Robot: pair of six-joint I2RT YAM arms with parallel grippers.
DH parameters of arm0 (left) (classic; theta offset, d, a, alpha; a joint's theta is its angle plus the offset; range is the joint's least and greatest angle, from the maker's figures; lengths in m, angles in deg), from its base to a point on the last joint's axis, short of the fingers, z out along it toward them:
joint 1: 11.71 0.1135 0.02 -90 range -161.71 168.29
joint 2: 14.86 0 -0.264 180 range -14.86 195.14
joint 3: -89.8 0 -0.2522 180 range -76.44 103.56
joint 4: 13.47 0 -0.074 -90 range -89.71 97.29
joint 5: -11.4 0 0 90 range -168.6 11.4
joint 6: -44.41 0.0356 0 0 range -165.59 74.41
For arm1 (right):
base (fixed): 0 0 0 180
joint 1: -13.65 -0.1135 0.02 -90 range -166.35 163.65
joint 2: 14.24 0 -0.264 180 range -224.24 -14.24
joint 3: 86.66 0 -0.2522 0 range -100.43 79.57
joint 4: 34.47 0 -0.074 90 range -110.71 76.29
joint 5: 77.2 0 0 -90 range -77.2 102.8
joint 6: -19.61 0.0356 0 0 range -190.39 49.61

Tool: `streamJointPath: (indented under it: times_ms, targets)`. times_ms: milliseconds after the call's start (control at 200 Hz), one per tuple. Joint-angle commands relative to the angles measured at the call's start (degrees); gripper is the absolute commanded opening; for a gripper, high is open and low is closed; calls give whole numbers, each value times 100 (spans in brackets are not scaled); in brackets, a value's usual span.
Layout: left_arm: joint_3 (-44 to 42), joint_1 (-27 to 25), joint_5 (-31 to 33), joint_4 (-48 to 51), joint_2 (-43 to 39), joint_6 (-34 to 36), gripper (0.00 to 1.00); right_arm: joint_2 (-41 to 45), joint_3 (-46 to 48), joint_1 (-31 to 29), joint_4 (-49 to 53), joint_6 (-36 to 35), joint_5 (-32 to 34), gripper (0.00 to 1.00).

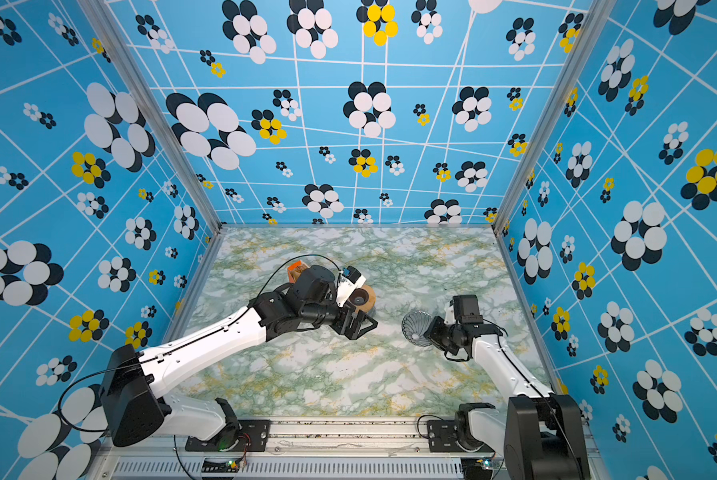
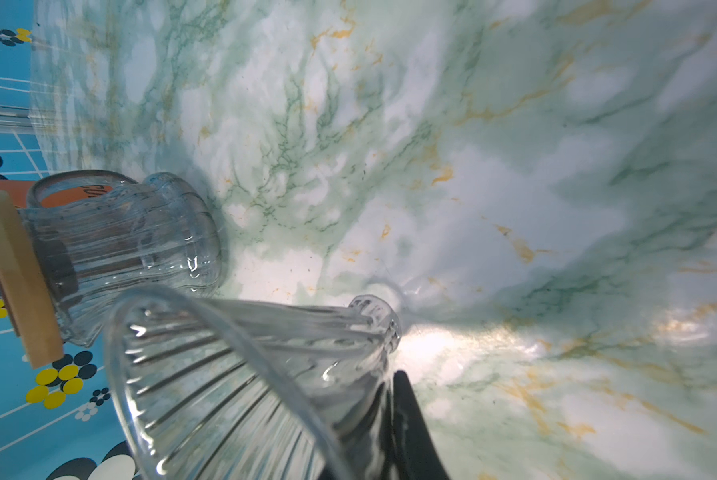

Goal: Place the coffee filter in the dripper
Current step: 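Lift the glass dripper off the table with the right gripper, then carry the dripper over the ring on the pitcher with the right gripper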

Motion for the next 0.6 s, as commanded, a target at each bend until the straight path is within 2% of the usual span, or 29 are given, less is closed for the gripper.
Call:
streamJointPath:
  times_ms: [0, 230, 490, 505, 595]
  targets:
    - [230, 15, 121, 137, -75, 134, 99, 178, -206, 24, 246, -143, -32, 12]
    - [249, 172, 144, 178, -266, 219, 99, 295, -784, -50, 721, -260, -67, 12]
    - [242, 468, 351, 238, -646, 344, 99, -68, -1843, -344, 1226, -368, -48, 12]
    - [242, 480, 357, 244, -660, 348, 99, -102, -1900, -533, 1250, -368, -50, 12]
    - [251, 538, 438, 279, -739, 406, 99, -328, -2292, -730, 1343, -367, -52, 12]
